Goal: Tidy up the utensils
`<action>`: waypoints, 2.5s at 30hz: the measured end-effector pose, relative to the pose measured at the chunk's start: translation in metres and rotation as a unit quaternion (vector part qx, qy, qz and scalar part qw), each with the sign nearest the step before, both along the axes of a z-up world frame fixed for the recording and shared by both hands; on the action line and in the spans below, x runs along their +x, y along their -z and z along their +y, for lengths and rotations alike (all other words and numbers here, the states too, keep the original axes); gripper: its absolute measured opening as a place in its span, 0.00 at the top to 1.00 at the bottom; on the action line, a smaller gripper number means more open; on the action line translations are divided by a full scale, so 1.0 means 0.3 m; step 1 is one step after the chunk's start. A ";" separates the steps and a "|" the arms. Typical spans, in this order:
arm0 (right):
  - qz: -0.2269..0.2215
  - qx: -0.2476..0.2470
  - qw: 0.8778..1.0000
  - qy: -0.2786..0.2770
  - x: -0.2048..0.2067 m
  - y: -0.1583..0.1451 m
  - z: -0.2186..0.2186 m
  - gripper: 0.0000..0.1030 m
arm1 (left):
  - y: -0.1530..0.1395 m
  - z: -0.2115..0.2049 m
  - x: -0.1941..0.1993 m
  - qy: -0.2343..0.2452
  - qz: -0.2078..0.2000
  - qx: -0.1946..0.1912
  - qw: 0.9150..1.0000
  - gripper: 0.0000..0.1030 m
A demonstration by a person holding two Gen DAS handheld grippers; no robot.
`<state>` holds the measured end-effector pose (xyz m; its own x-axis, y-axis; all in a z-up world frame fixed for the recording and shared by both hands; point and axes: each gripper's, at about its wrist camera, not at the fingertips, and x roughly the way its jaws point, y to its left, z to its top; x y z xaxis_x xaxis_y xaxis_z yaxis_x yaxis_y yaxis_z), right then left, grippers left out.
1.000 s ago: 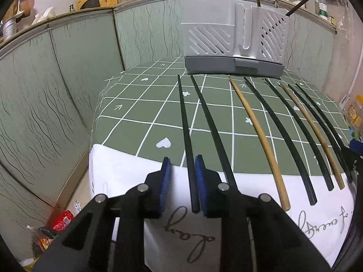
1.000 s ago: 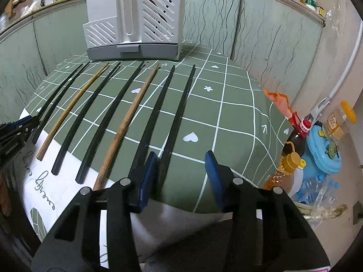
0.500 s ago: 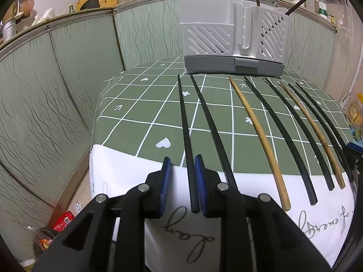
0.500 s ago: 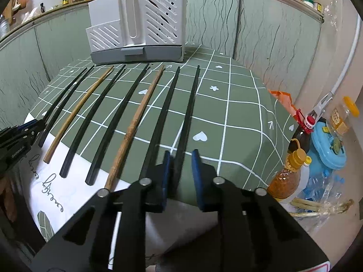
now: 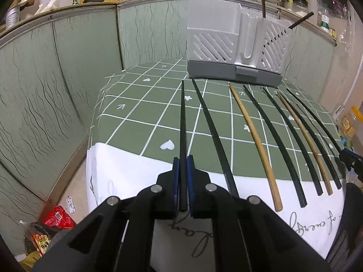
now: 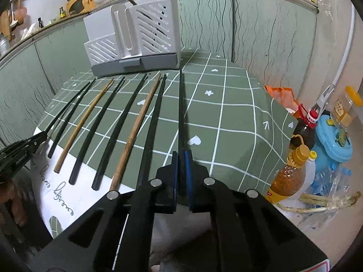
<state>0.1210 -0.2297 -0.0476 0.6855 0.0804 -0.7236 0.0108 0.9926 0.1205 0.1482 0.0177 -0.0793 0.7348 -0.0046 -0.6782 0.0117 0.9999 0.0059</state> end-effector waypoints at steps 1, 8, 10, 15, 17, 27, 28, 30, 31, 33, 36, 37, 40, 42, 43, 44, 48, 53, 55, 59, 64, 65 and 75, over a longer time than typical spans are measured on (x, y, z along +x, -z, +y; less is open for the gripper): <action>-0.001 0.001 1.000 -0.001 -0.001 -0.006 -0.003 0.94 | -0.006 0.003 -0.003 0.001 -0.002 0.000 1.000 0.93; -0.007 0.001 1.000 -0.005 -0.005 -0.051 -0.018 0.94 | -0.079 0.027 -0.022 0.005 -0.020 -0.011 1.000 0.92; -0.008 0.003 1.000 -0.006 -0.004 -0.062 -0.020 0.94 | -0.100 0.027 -0.026 0.008 -0.026 -0.014 1.000 0.92; -0.020 0.009 1.000 -0.004 -0.006 -0.104 -0.031 0.94 | -0.152 0.030 -0.041 0.017 -0.035 -0.022 0.999 0.92; -0.026 0.011 1.000 -0.005 -0.007 -0.124 -0.034 0.94 | -0.173 0.032 -0.045 0.018 -0.035 -0.031 0.999 0.92; -0.073 0.013 0.997 -0.011 -0.004 -0.272 -0.058 0.94 | -0.285 0.023 -0.069 0.036 -0.047 -0.029 0.998 0.92; -0.077 0.014 0.997 -0.012 -0.003 -0.287 -0.060 0.94 | -0.299 0.024 -0.068 0.039 -0.049 -0.026 0.998 0.92; -0.088 0.014 0.996 -0.014 0.000 -0.318 -0.065 0.94 | -0.319 0.027 -0.066 0.042 -0.051 -0.024 0.998 0.92; -0.091 0.013 0.996 -0.015 0.002 -0.331 -0.067 0.94 | -0.328 0.028 -0.066 0.043 -0.053 -0.024 0.997 0.92; -0.101 0.013 0.995 -0.018 0.006 -0.361 -0.067 0.94 | -0.352 0.029 -0.061 0.045 -0.056 -0.020 0.997 0.92; -0.114 0.013 0.993 -0.020 0.009 -0.402 -0.069 0.94 | -0.386 0.030 -0.059 0.050 -0.061 -0.019 0.997 0.92; -0.118 0.014 0.993 -0.020 0.011 -0.414 -0.071 0.94 | -0.396 0.030 -0.057 0.051 -0.061 -0.019 0.997 0.92; -0.130 0.016 0.991 -0.019 0.017 -0.446 -0.075 0.94 | -0.432 0.033 -0.056 0.057 -0.069 -0.019 0.996 0.92; -0.137 0.018 0.990 -0.018 0.020 -0.463 -0.079 0.94 | -0.457 0.039 -0.055 0.061 -0.074 -0.024 0.995 0.92; -0.139 0.020 0.990 -0.018 0.021 -0.469 -0.081 0.94 | -0.468 0.041 -0.052 0.062 -0.076 -0.026 0.995 0.92; -0.140 0.022 0.990 -0.018 0.023 -0.472 -0.084 0.94 | -0.482 0.044 -0.050 0.062 -0.079 -0.028 0.995 0.92; -0.143 0.027 0.989 -0.023 0.033 -0.490 -0.090 0.94 | -0.522 0.051 -0.043 0.067 -0.085 -0.036 0.993 0.92; -0.138 0.022 0.990 -0.020 0.054 -0.507 -0.102 0.94 | -0.558 0.047 -0.031 0.084 -0.095 -0.029 0.991 0.93; -0.137 0.024 0.990 -0.022 0.063 -0.516 -0.107 0.94 | -0.568 0.047 -0.024 0.096 -0.098 -0.032 0.990 0.93; -0.134 0.026 0.990 -0.029 0.088 -0.538 -0.123 0.94 | -0.583 0.040 -0.005 0.126 -0.100 -0.042 0.986 0.93; -0.127 0.030 0.991 -0.039 0.129 -0.573 -0.154 0.94 | -0.599 0.020 0.025 0.153 -0.098 -0.052 0.982 0.92; -0.127 0.030 0.991 -0.040 0.132 -0.578 -0.159 0.94 | -0.604 0.015 0.035 0.158 -0.098 -0.053 0.981 0.92; -0.135 0.043 0.987 -0.070 0.190 -0.684 -0.195 0.94 | -0.651 -0.043 0.124 0.211 -0.099 -0.057 0.971 0.93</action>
